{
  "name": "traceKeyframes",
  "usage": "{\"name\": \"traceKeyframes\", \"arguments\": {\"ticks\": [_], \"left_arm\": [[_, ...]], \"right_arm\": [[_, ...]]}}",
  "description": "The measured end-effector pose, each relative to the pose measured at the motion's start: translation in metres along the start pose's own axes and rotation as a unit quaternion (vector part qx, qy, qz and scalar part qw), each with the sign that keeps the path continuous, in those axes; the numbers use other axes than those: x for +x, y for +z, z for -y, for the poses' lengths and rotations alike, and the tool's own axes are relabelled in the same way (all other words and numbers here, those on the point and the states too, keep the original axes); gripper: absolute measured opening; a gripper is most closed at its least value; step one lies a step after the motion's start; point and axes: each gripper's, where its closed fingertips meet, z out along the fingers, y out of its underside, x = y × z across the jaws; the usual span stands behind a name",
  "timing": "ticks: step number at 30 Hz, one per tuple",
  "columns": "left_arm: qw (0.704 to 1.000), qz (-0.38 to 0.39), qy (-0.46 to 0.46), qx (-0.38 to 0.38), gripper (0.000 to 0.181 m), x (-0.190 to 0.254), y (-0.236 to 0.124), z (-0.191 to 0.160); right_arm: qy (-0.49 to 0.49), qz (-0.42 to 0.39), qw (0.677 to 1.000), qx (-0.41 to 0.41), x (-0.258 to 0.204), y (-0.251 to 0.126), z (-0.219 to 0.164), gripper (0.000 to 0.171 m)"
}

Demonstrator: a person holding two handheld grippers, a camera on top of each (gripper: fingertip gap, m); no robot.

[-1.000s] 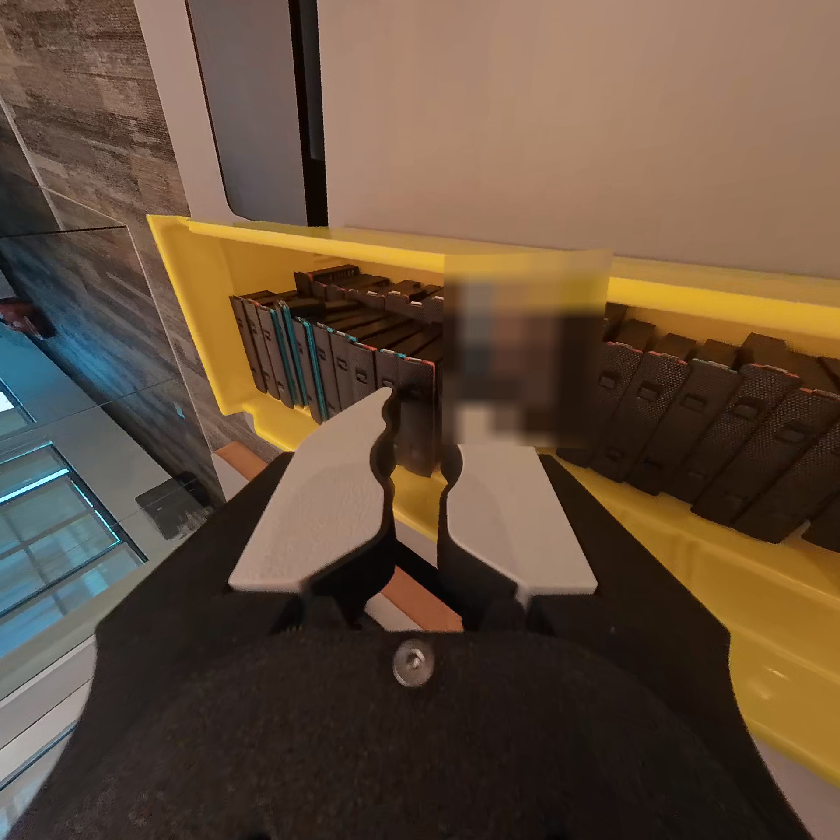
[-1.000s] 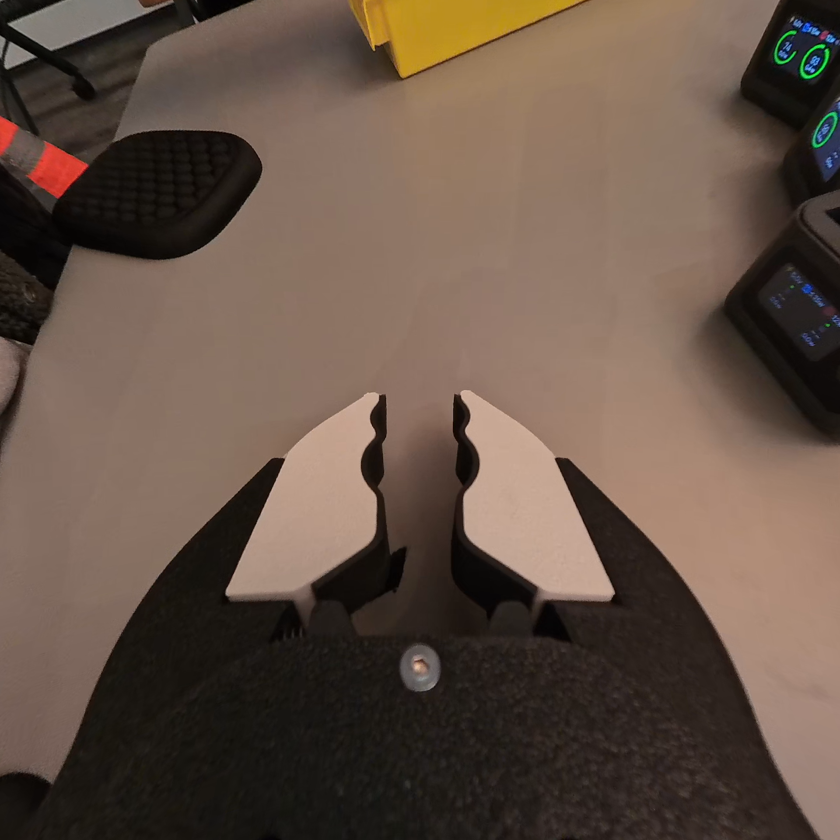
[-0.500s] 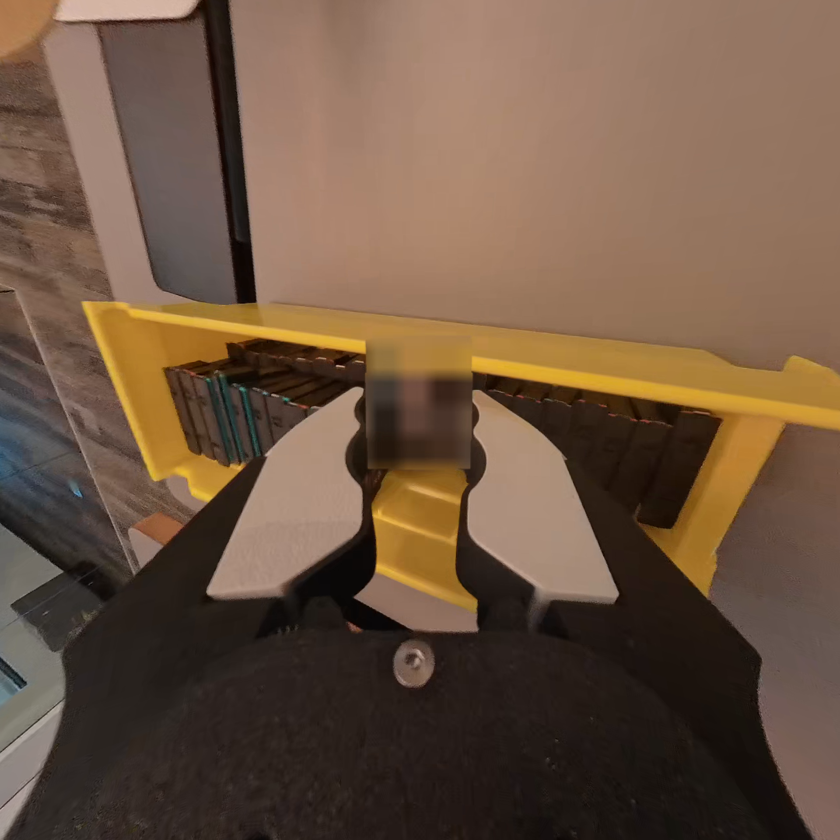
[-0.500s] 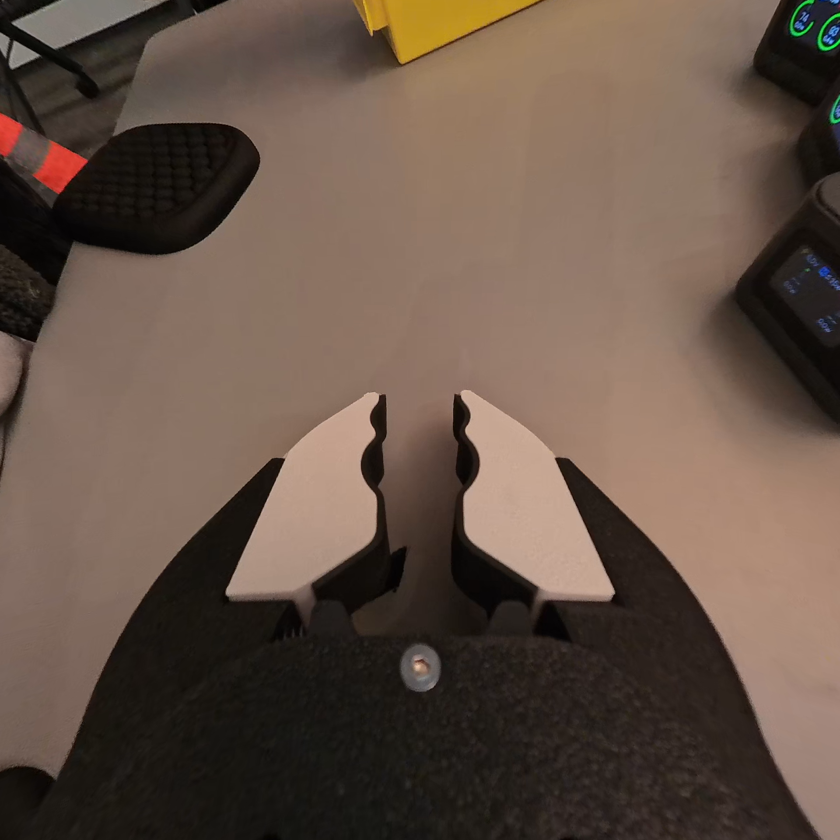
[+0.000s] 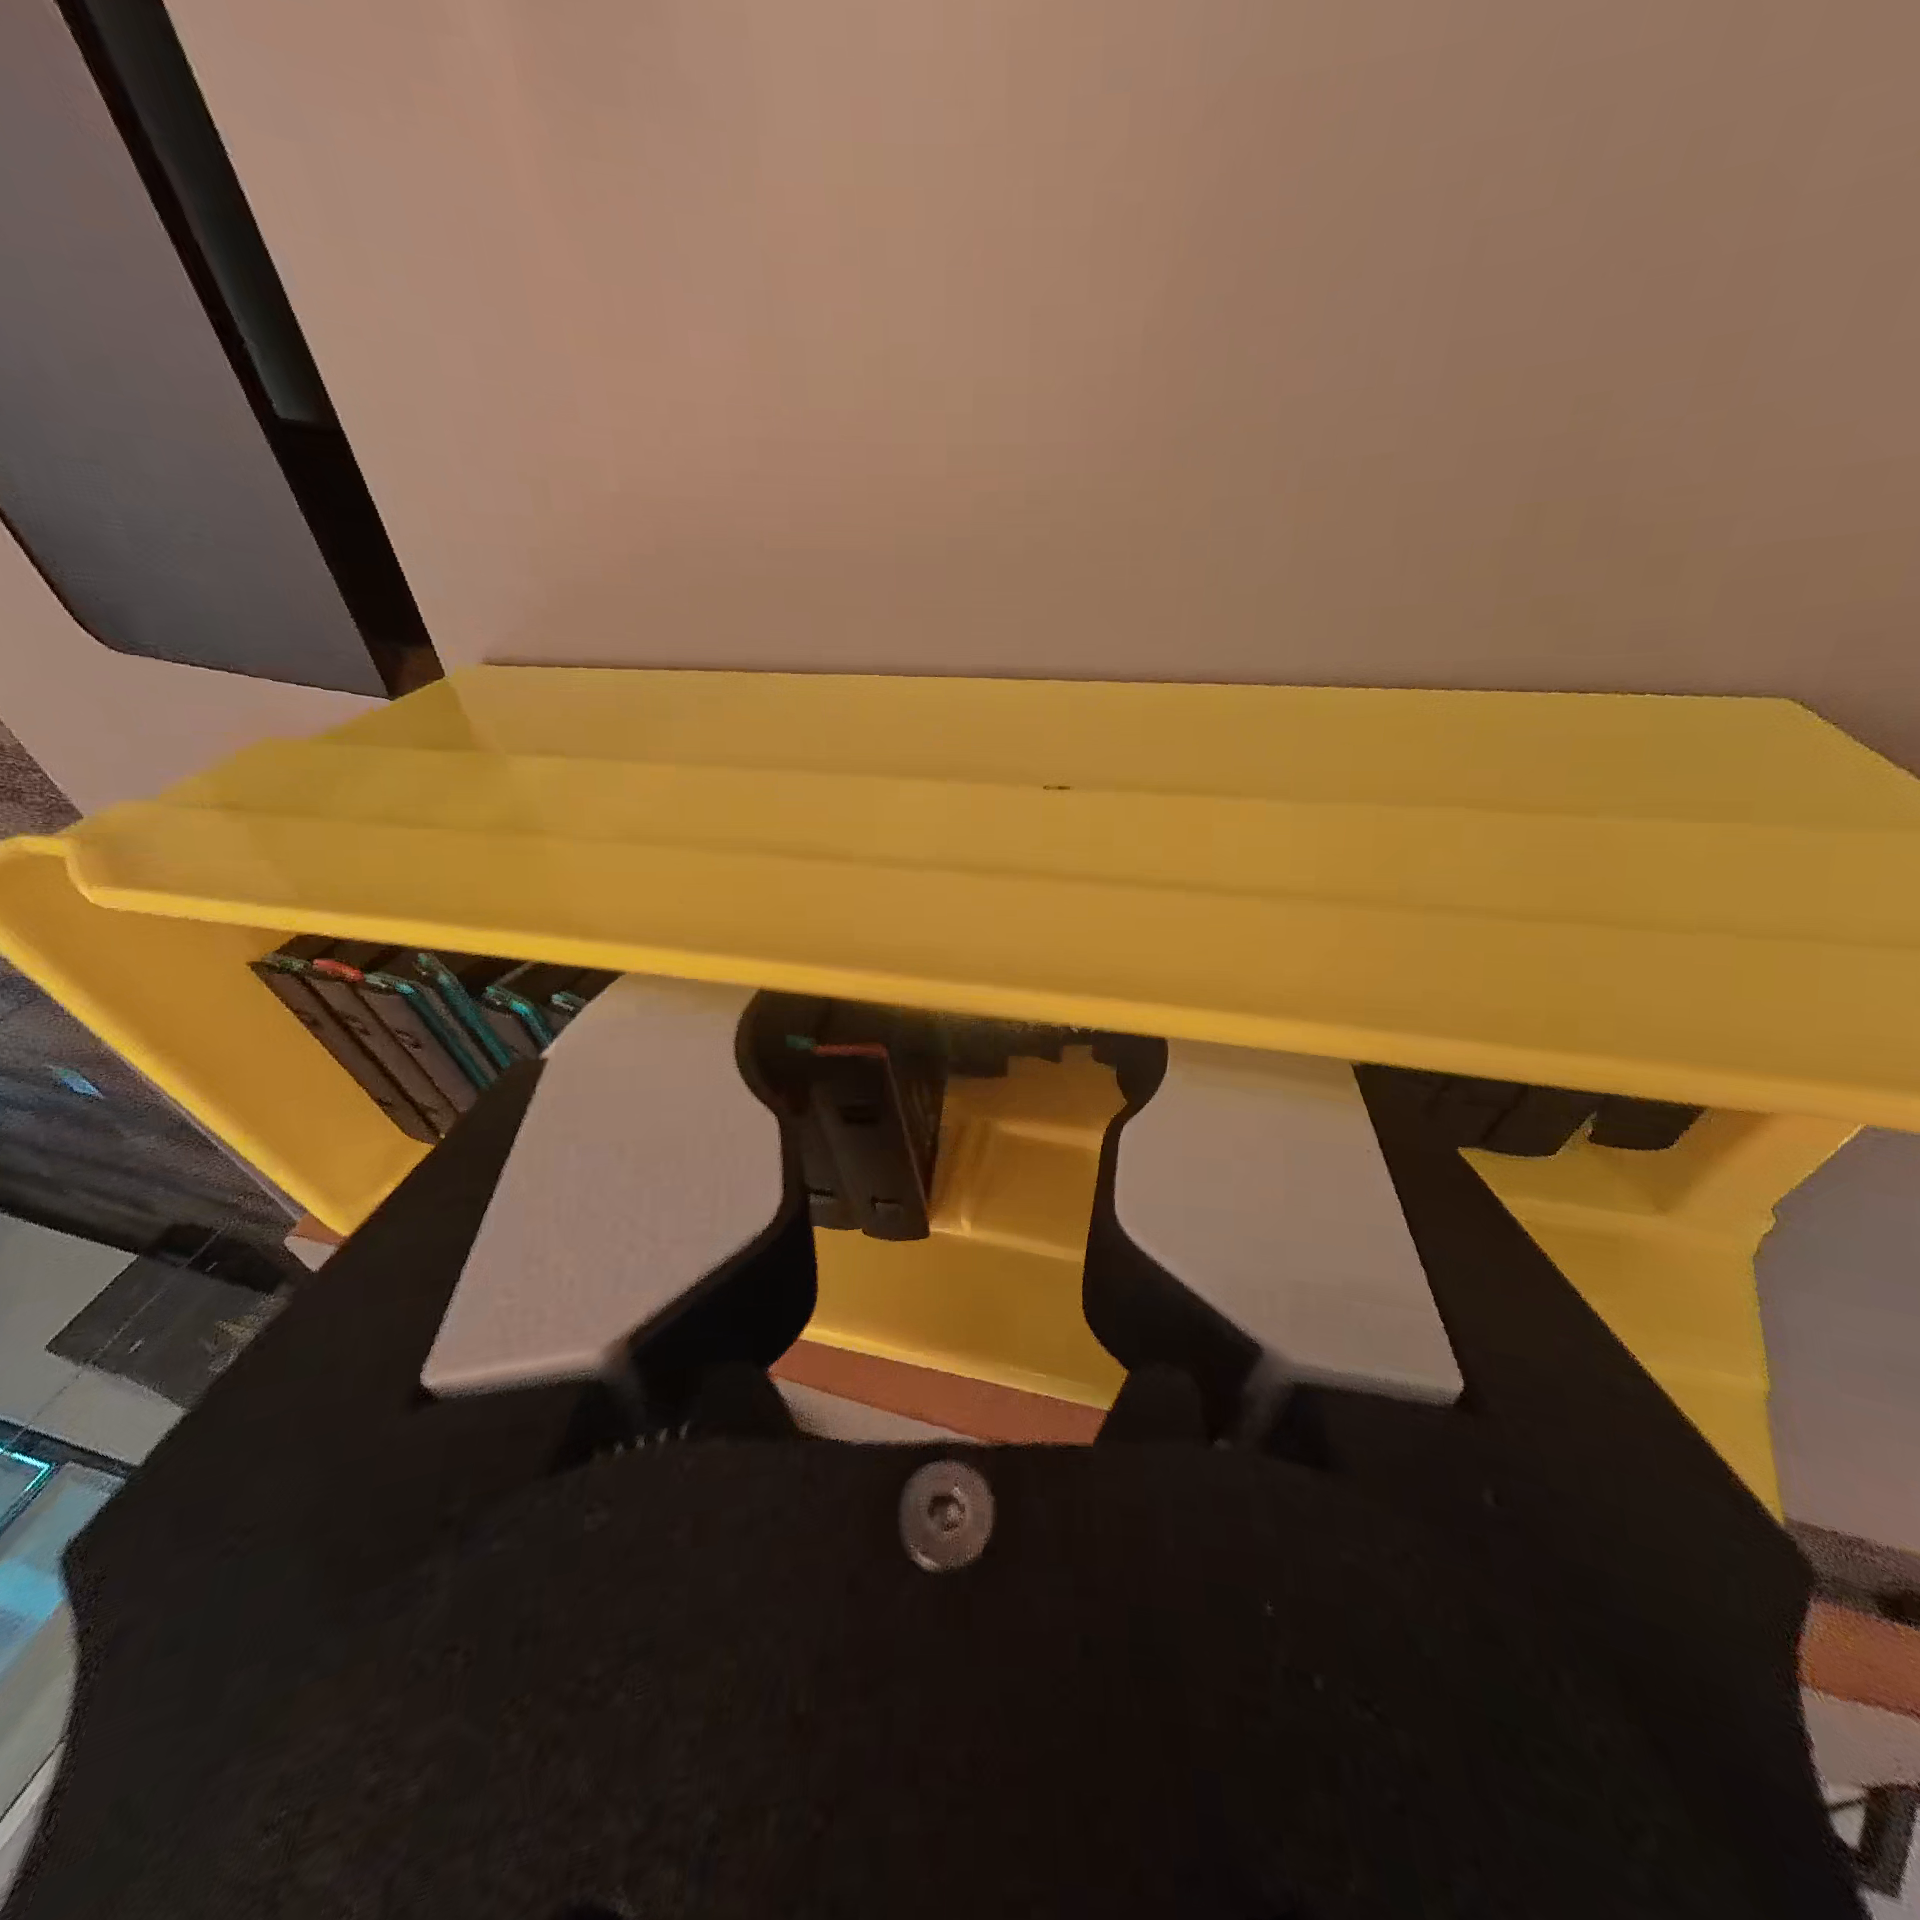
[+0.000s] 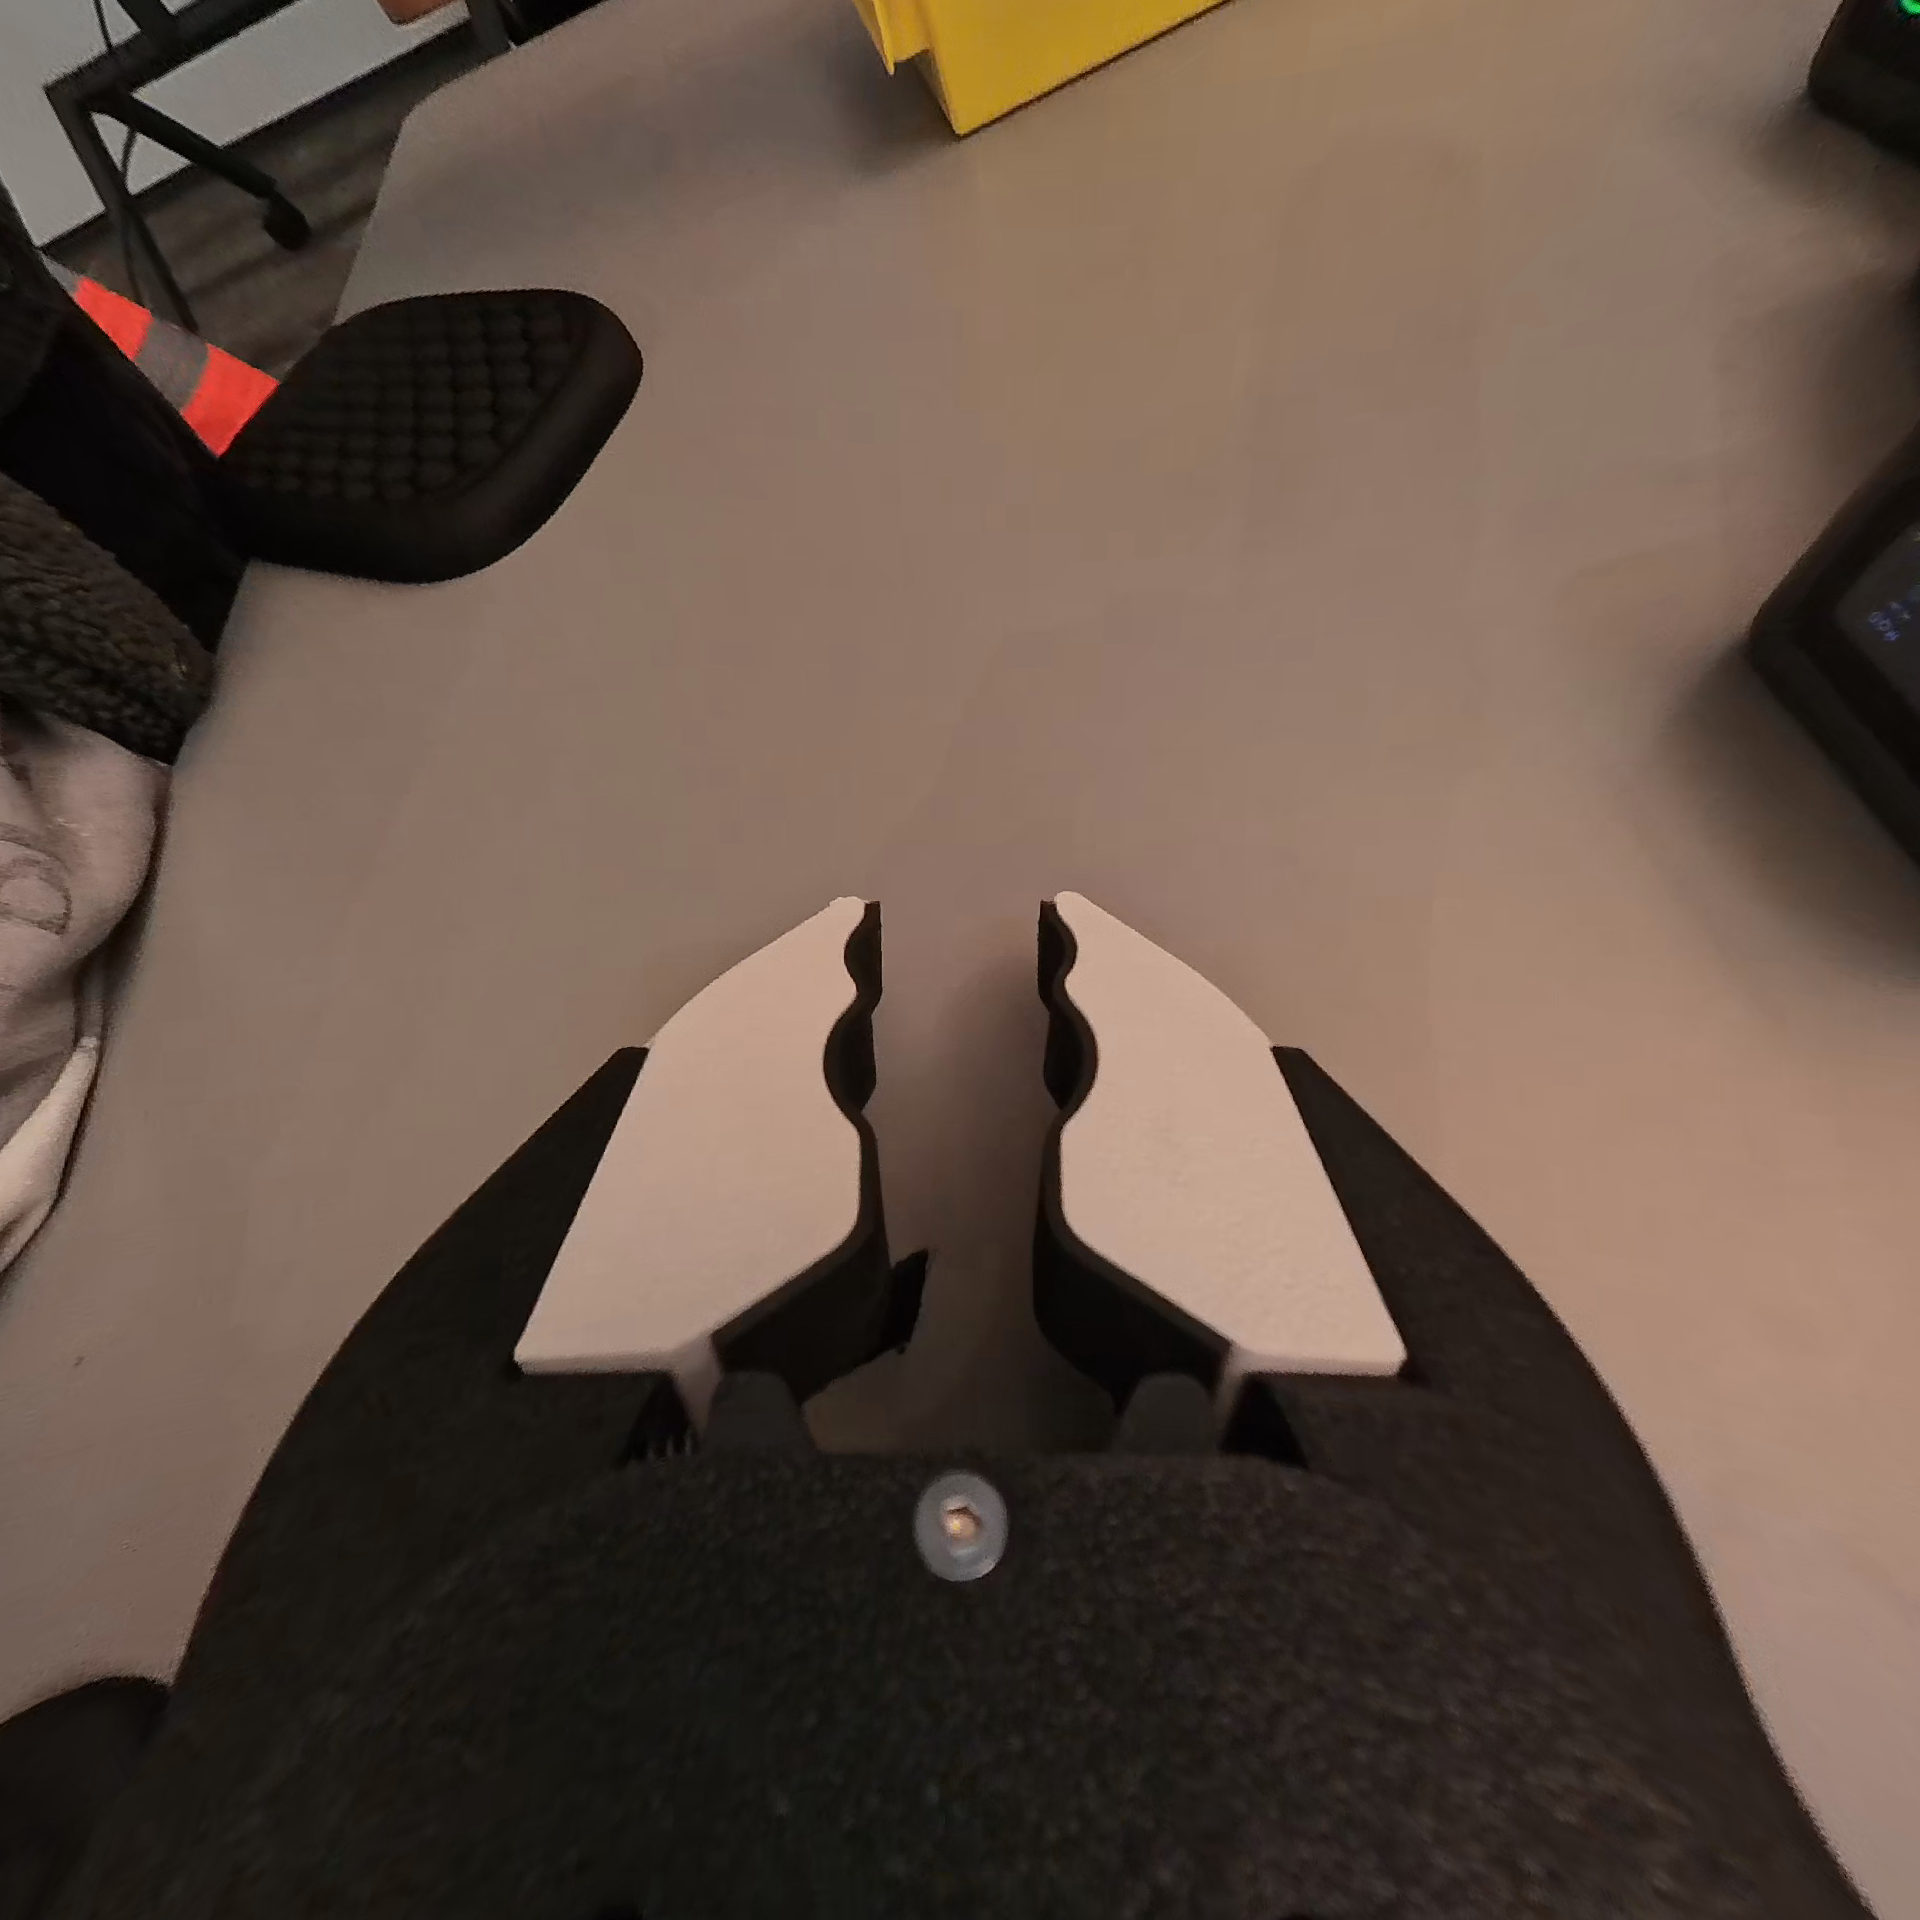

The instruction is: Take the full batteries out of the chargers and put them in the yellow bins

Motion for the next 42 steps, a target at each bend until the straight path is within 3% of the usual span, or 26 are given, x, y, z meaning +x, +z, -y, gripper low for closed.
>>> {"name": "traceKeyframes", "arguments": {"ticks": [4,16,26,31,36,42], "left_arm": [[0.999,-0.017,0.002,-0.031,0.046,0.007,0.000,-0.004],[0.992,-0.055,0.016,-0.113,0.042,0.013,0.001,-0.009],[1.000,0.020,-0.001,0.015,0.041,0.018,-0.032,-0.013],[0.988,0.131,-0.015,0.085,0.041,0.021,-0.073,-0.016],[0.931,0.309,-0.023,0.192,0.041,0.026,-0.140,0.028],[0.848,0.441,-0.016,0.295,0.041,0.065,-0.179,0.146]], "right_arm": [[0.004,0.006,1.000,0.001,-0.001,0.000,0.000,0.029],[0.011,0.019,1.000,0.000,-0.004,-0.001,-0.001,0.030],[0.005,0.018,1.000,0.003,-0.006,-0.002,0.002,0.030],[0.004,0.001,0.999,0.043,-0.009,-0.004,0.027,0.031],[0.037,-0.060,0.990,0.124,-0.013,-0.005,0.088,0.038],[0.039,-0.142,0.965,0.217,-0.026,-0.010,0.155,0.040]]}}
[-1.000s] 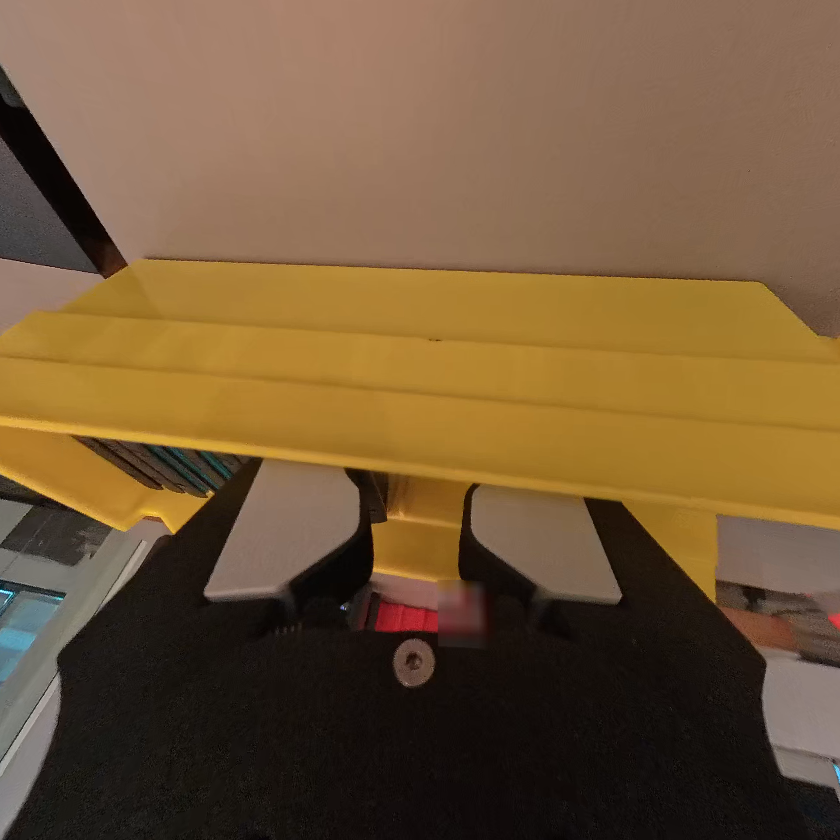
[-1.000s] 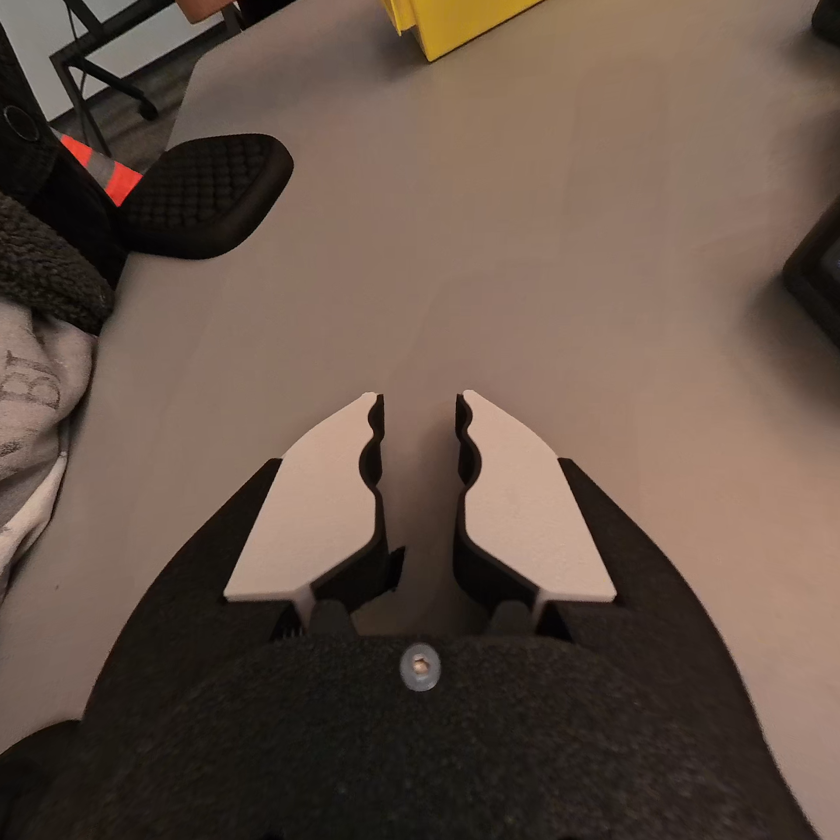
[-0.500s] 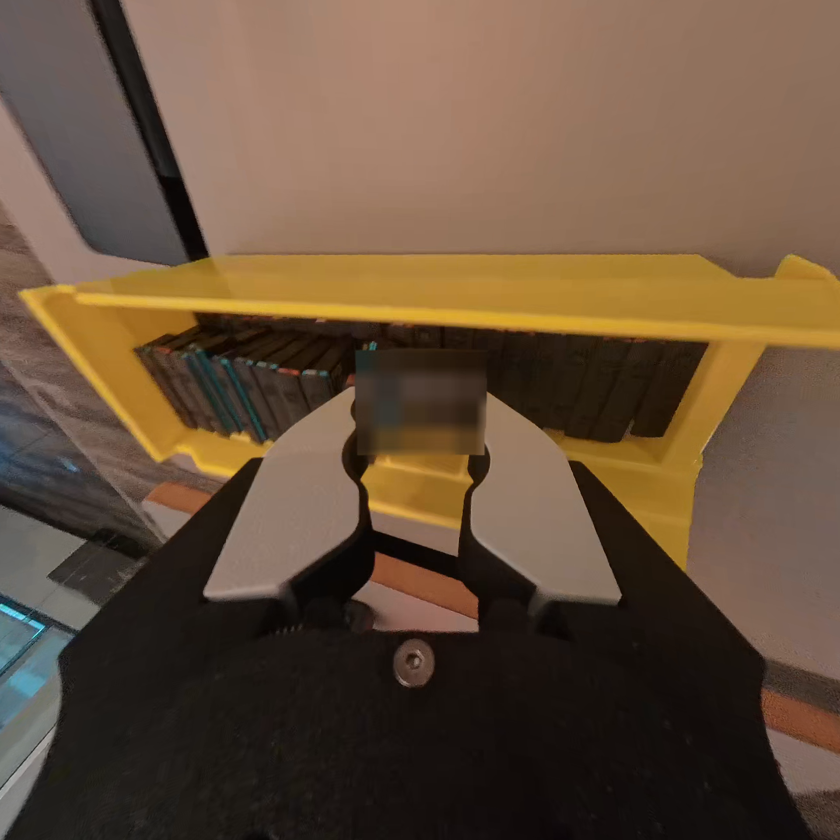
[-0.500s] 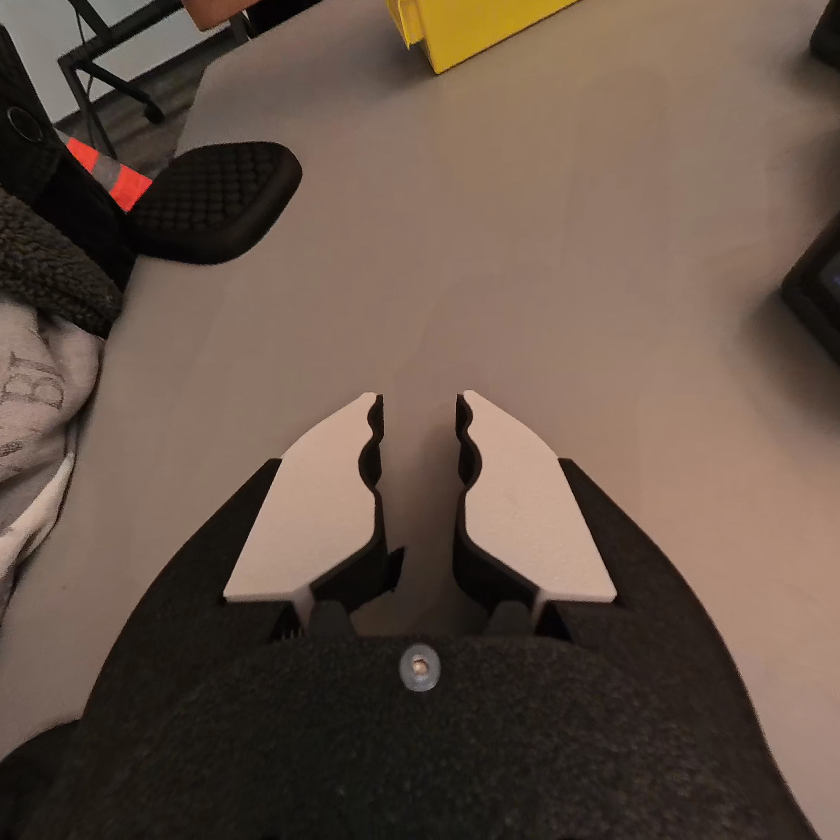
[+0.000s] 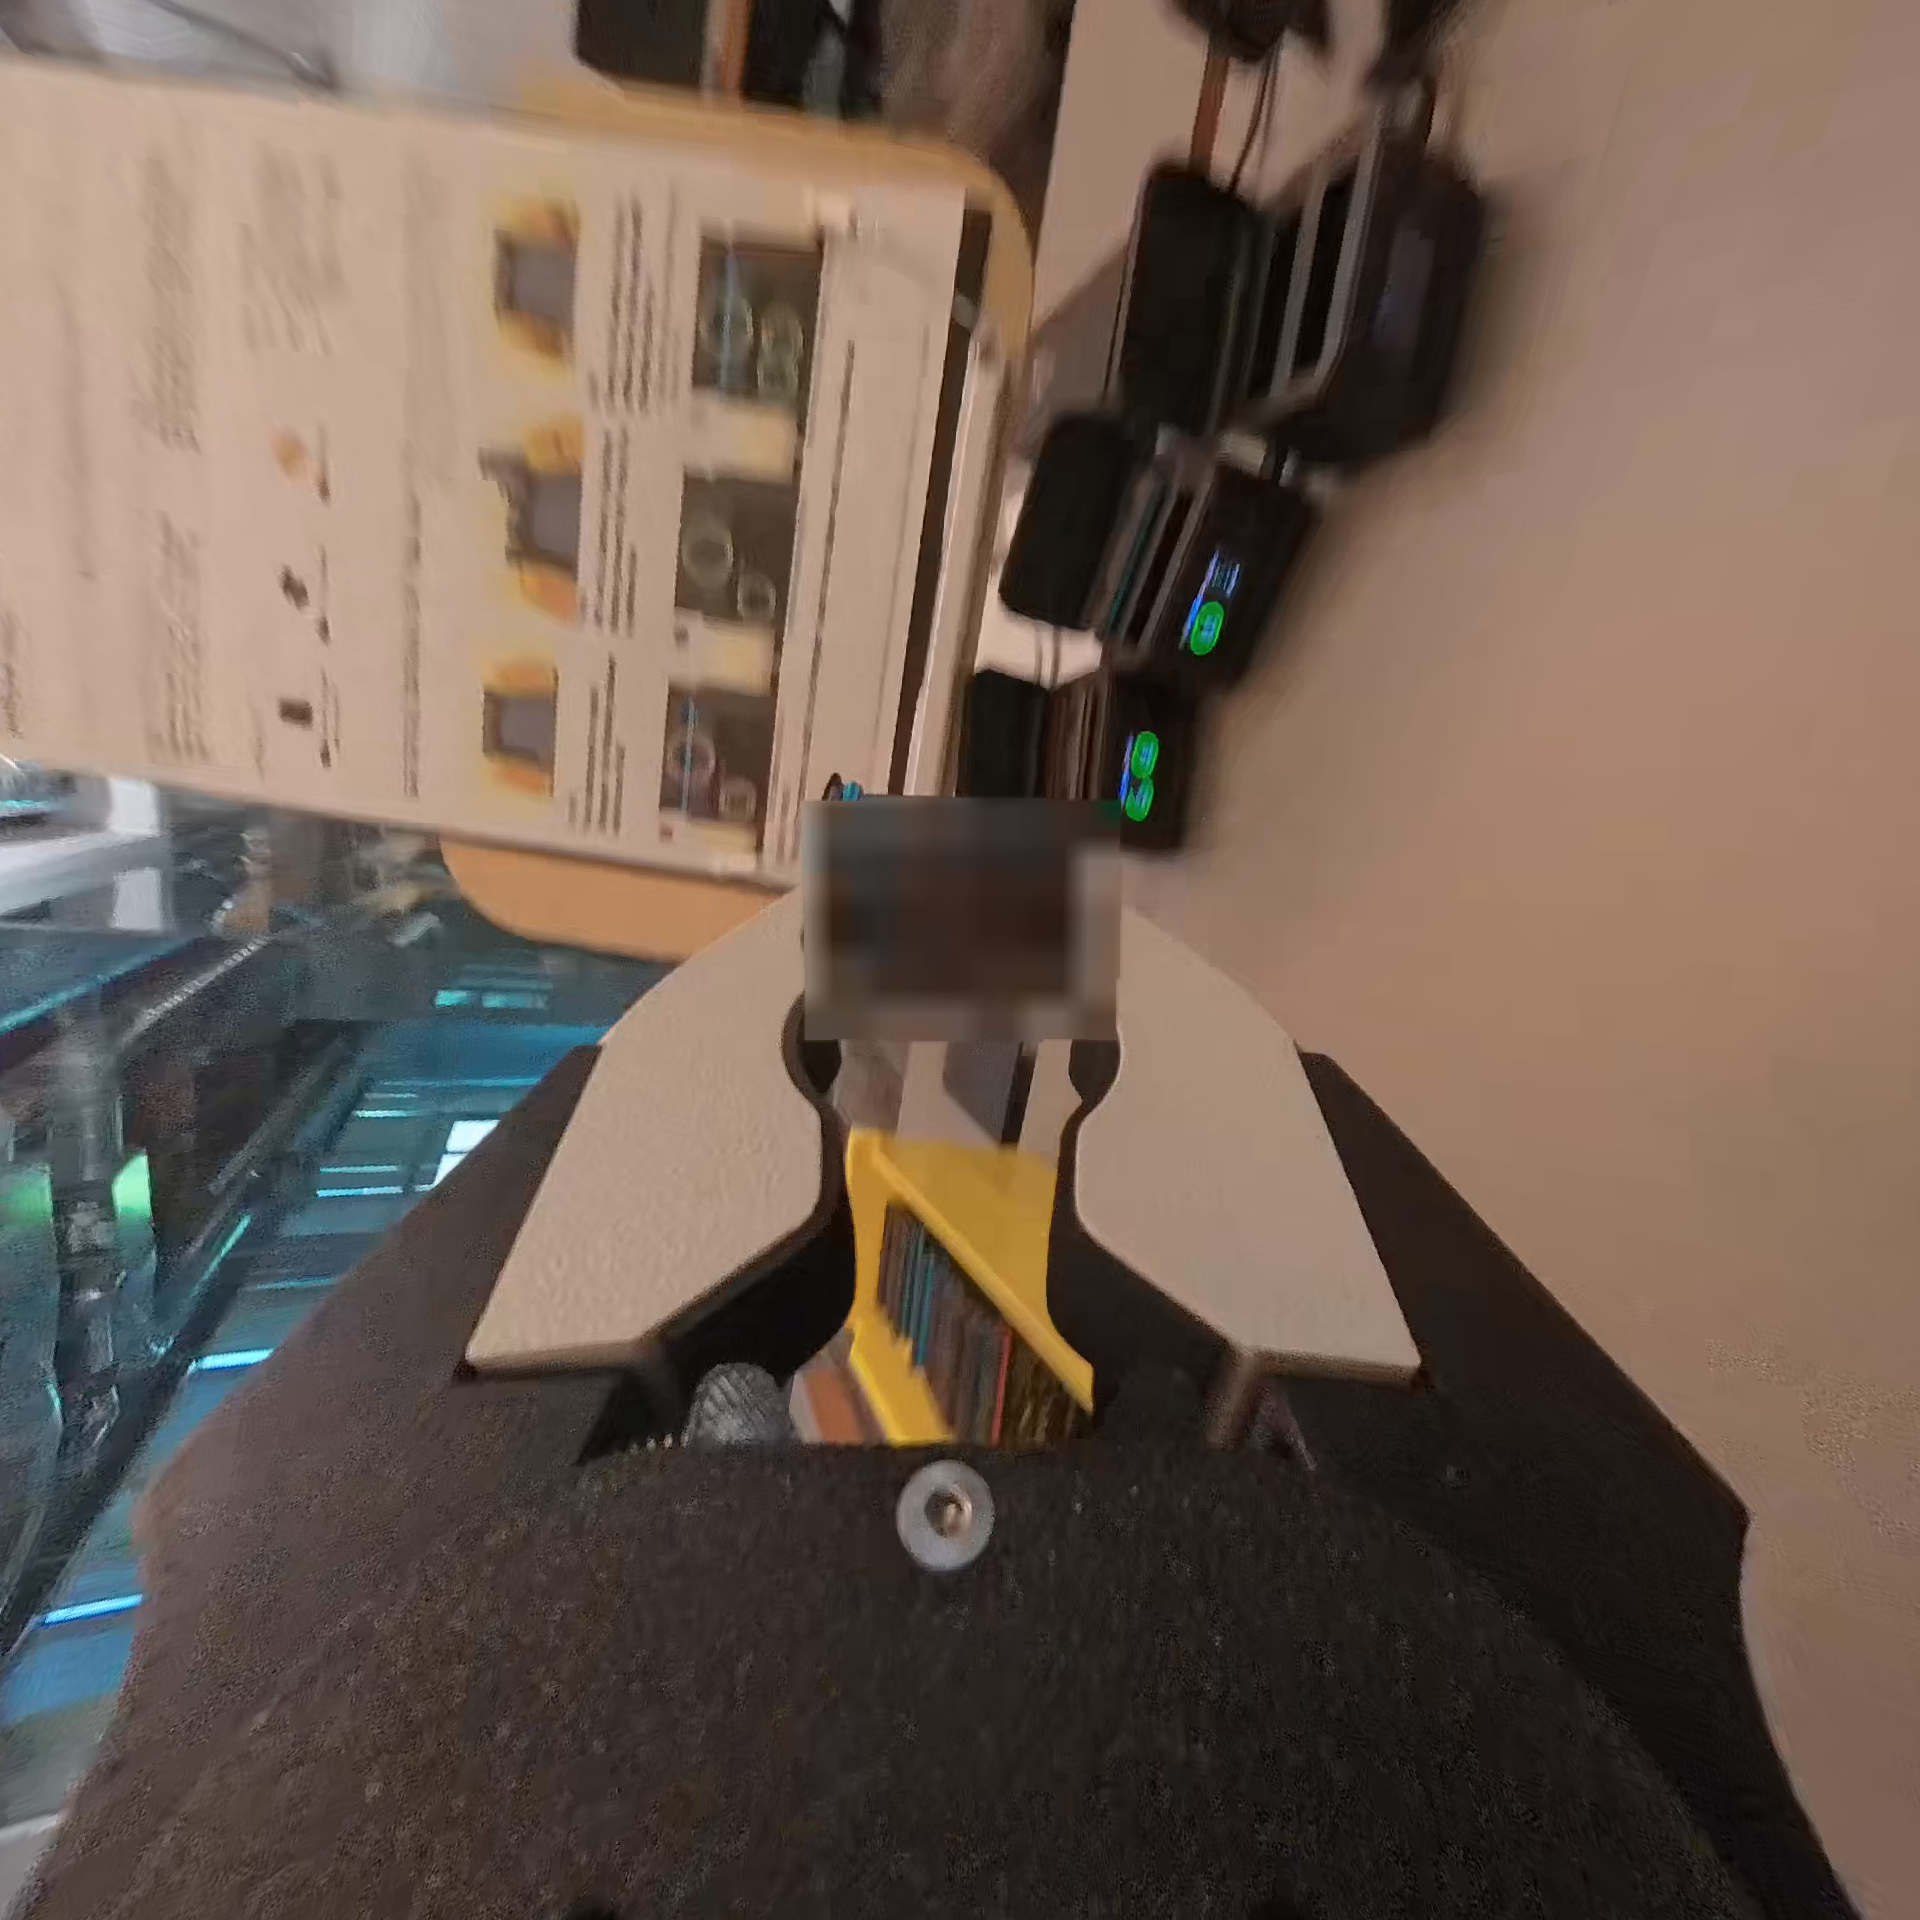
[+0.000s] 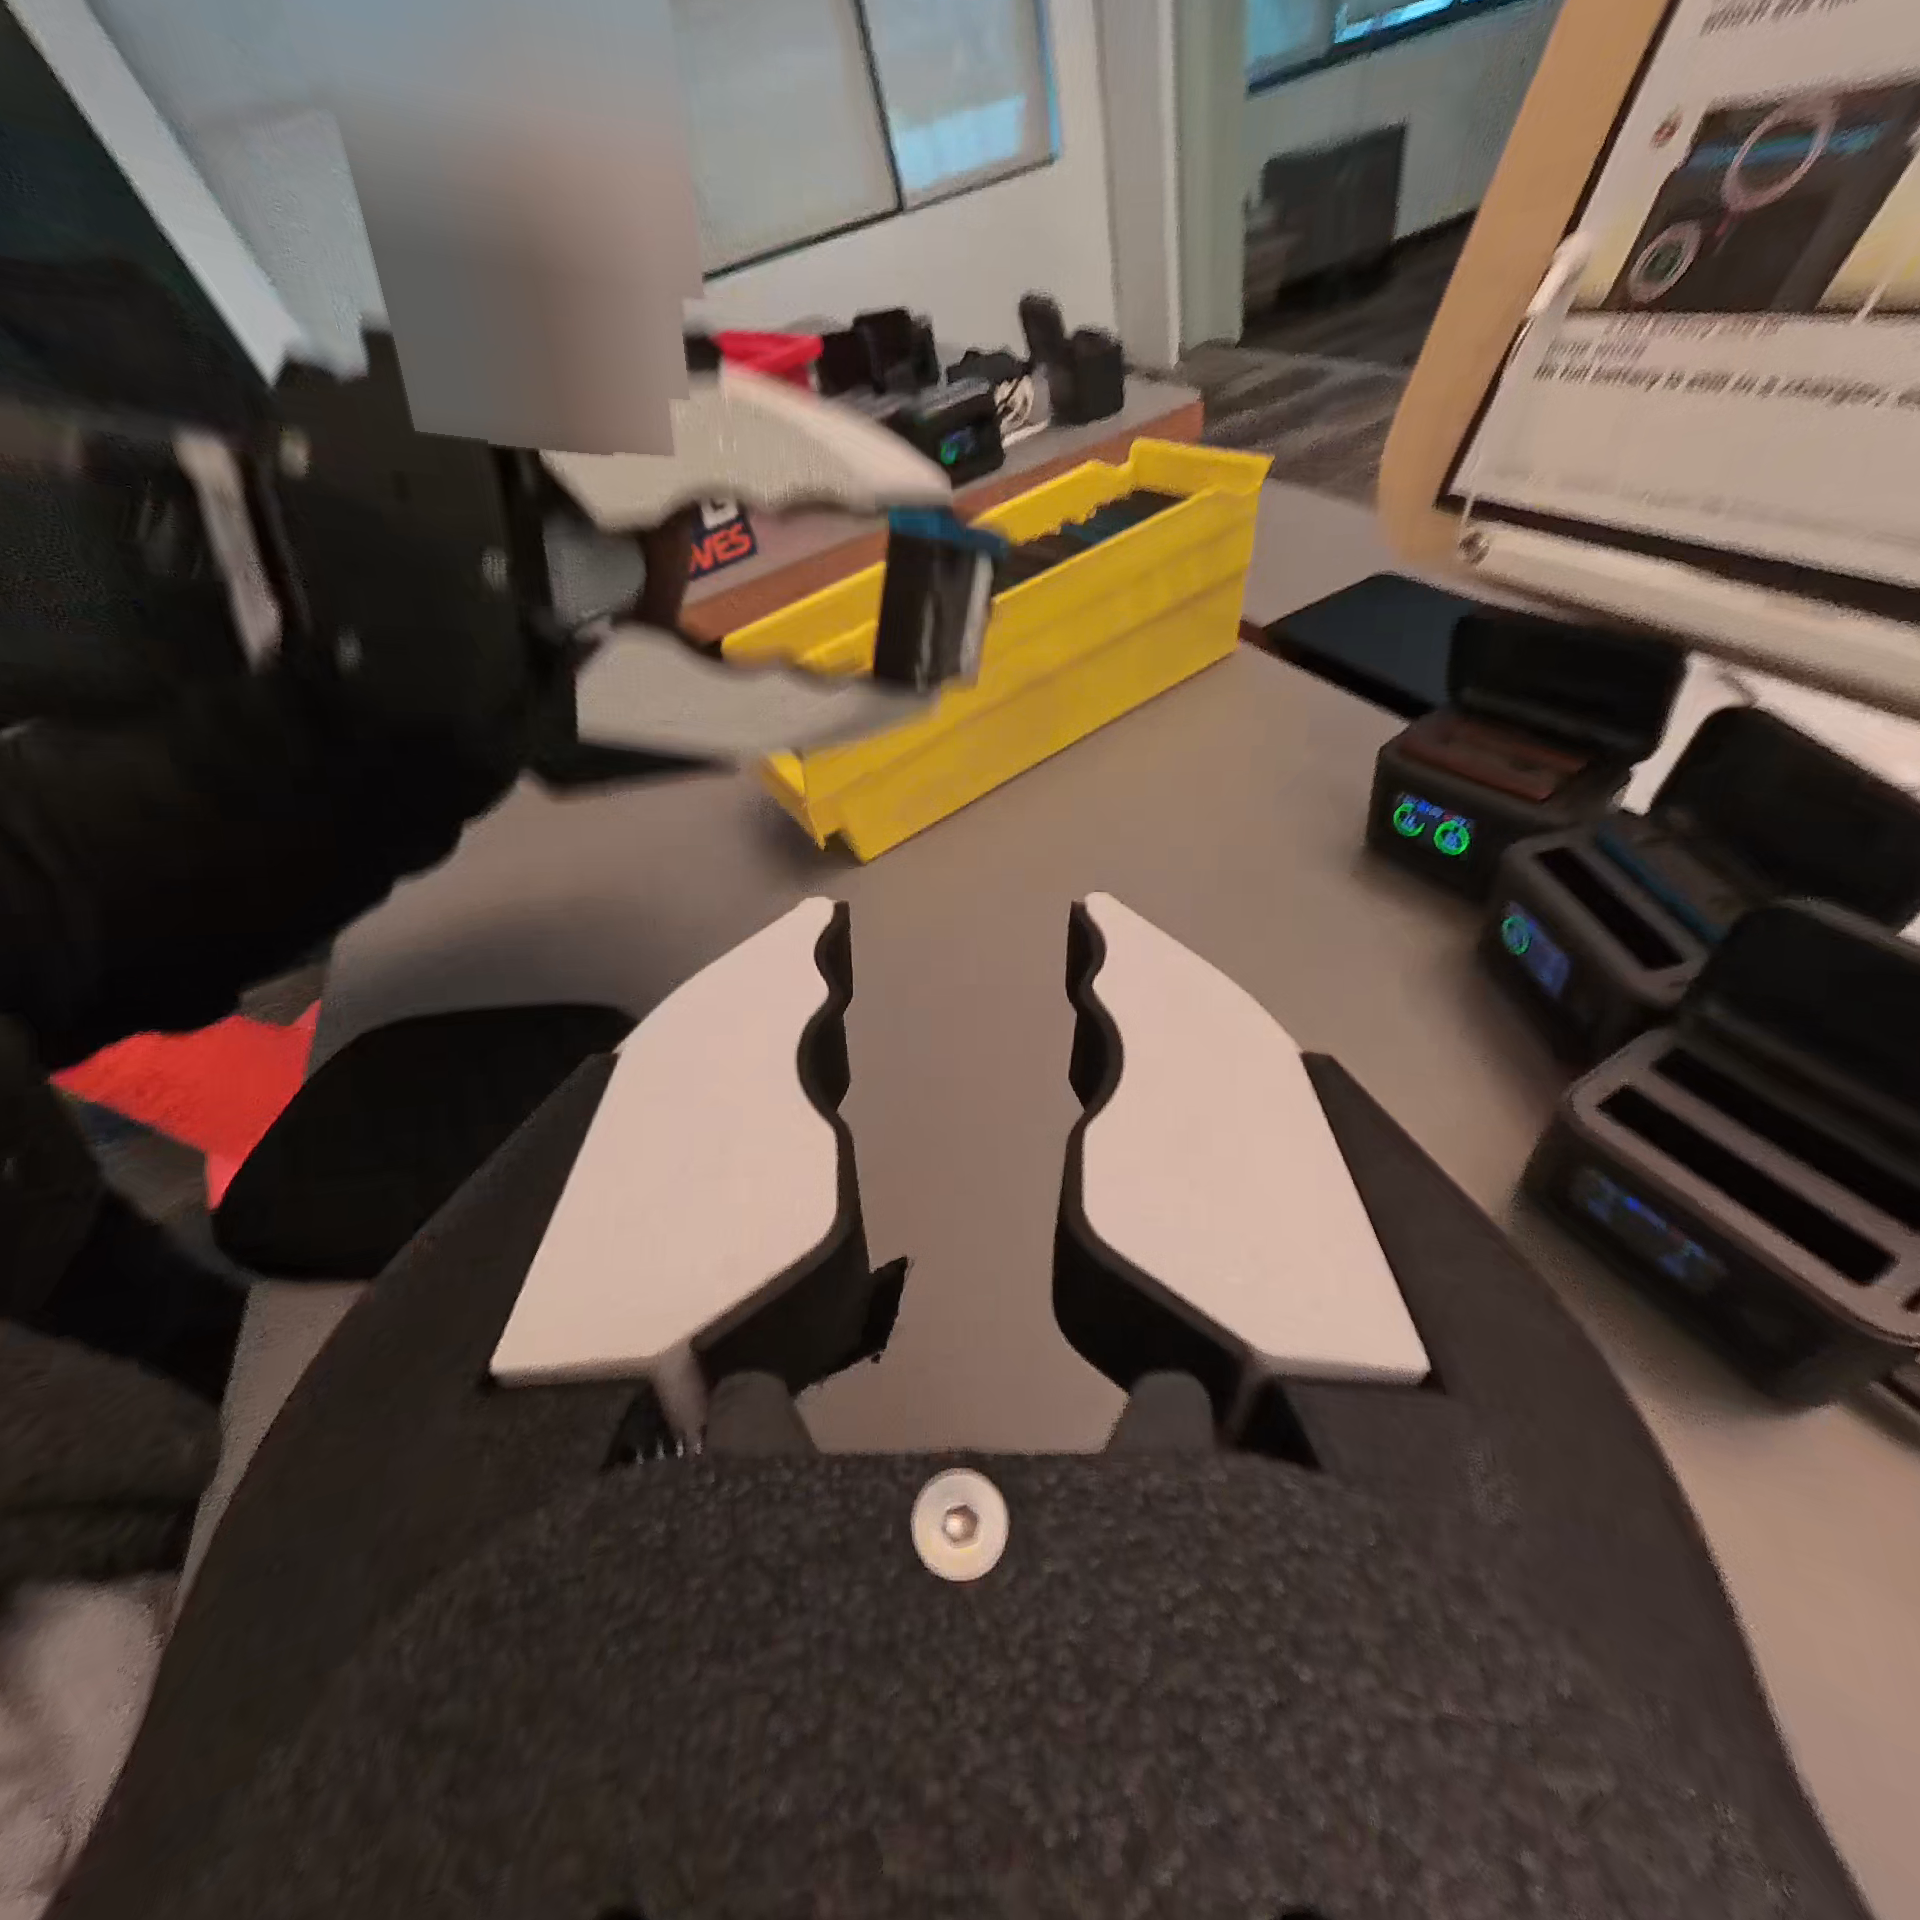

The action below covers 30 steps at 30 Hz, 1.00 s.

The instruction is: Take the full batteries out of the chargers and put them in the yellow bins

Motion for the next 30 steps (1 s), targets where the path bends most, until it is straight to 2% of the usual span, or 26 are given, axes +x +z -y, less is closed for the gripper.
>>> {"name": "traceKeyframes", "arguments": {"ticks": [3,7,10,12,13,17,19,22,24,27,30], "left_arm": [[0.999,0.025,0.004,0.037,0.041,0.029,0.012,0.050],[0.997,0.059,0.024,0.052,0.041,0.052,0.027,0.090],[0.996,0.062,0.027,0.056,0.041,0.067,0.034,0.107],[0.996,0.061,0.037,0.051,0.041,0.076,0.037,0.112],[0.996,0.061,0.039,0.049,0.041,0.080,0.038,0.114],[0.996,0.047,0.032,0.068,0.041,0.099,0.041,0.122],[0.995,0.018,0.024,0.093,0.041,0.106,0.041,0.126],[0.987,-0.084,-0.032,0.132,0.048,0.118,0.034,0.129],[0.966,-0.176,-0.092,0.166,0.046,0.122,0.024,0.131],[0.927,-0.262,-0.175,0.204,0.033,0.109,0.014,0.134],[0.905,-0.321,-0.196,0.197,0.035,0.111,0.018,0.133]], "right_arm": [[-0.004,-0.030,0.999,0.011,0.004,0.000,0.006,0.040],[0.008,-0.047,0.999,-0.017,0.019,-0.004,-0.011,0.040],[-0.002,-0.057,0.998,-0.039,0.025,-0.007,-0.023,0.033],[-0.016,-0.069,0.996,-0.050,0.031,-0.011,-0.030,0.016],[-0.024,-0.070,0.996,-0.056,0.032,-0.013,-0.035,0.013],[-0.045,-0.061,0.995,-0.070,0.035,-0.023,-0.051,0.010],[-0.060,-0.045,0.995,-0.073,0.038,-0.028,-0.055,0.010],[-0.117,0.000,0.991,-0.067,0.041,-0.036,-0.057,0.010],[-0.135,0.029,0.988,-0.063,0.040,-0.041,-0.059,0.010],[-0.161,0.053,0.984,-0.058,0.034,-0.043,-0.063,0.010],[-0.188,0.067,0.979,-0.051,0.023,-0.040,-0.065,0.010]]}}
